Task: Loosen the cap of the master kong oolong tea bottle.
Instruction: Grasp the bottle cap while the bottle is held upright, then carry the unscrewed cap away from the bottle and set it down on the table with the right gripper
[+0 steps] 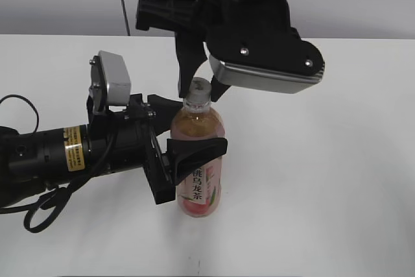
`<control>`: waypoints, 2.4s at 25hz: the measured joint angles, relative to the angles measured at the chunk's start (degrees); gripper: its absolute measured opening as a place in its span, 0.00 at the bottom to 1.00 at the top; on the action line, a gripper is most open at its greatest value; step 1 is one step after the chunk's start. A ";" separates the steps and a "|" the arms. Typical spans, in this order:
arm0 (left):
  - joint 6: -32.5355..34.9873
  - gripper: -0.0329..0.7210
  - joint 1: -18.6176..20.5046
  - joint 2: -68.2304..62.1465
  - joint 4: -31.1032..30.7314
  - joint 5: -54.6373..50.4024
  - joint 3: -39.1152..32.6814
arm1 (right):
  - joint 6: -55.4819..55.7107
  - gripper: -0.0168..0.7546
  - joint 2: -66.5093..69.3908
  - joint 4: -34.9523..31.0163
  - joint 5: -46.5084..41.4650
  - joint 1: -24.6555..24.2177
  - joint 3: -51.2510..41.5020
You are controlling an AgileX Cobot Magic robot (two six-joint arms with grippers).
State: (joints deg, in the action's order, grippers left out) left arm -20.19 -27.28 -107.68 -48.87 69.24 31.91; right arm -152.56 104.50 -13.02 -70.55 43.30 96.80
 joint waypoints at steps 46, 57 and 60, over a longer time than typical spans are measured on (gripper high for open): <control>-0.01 0.66 0.00 0.00 -0.17 0.06 0.00 | 106.50 0.37 -2.39 7.83 0.62 -25.01 -12.50; -0.01 0.66 0.00 0.00 -0.17 0.06 0.00 | 131.24 0.37 -2.39 13.92 13.62 -25.19 -32.45; -0.01 0.66 0.00 0.00 -0.17 0.06 0.00 | 134.35 0.37 -2.39 14.11 17.91 -25.19 -34.07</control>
State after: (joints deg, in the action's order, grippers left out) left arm -20.20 -27.28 -107.68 -49.04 69.30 31.91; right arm -18.21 102.12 1.10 -52.64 18.10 62.73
